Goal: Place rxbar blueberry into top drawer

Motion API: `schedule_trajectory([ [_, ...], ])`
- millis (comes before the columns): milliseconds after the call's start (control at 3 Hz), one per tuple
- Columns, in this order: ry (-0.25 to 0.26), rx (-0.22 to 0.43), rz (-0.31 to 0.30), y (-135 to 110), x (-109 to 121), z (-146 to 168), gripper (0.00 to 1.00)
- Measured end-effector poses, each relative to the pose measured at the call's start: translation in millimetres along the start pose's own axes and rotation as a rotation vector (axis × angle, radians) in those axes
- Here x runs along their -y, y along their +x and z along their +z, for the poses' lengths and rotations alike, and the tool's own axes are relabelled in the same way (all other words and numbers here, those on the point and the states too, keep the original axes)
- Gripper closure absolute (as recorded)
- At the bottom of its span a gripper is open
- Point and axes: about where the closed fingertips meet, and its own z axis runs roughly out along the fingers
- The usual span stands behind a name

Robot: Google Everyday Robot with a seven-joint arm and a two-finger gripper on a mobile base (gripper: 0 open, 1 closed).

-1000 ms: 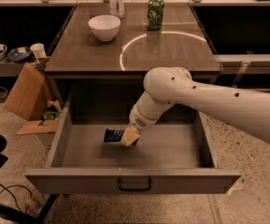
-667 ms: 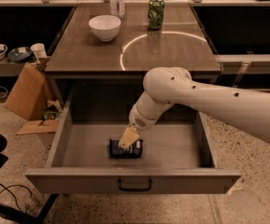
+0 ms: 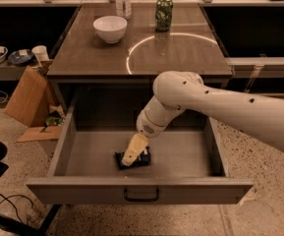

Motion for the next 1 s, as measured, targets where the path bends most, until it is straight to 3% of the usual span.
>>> schedule_trajectory([
  [333,-0.015,0.064,-0.059,-9.8,-8.5,-47.6,0.0],
  [667,-0.024,0.14,-0.13,-5.6,-16.6,-125.6,0.0],
  [1000,-0.035,0.238,-0.172,10.9,-14.4,-172.2,0.0],
])
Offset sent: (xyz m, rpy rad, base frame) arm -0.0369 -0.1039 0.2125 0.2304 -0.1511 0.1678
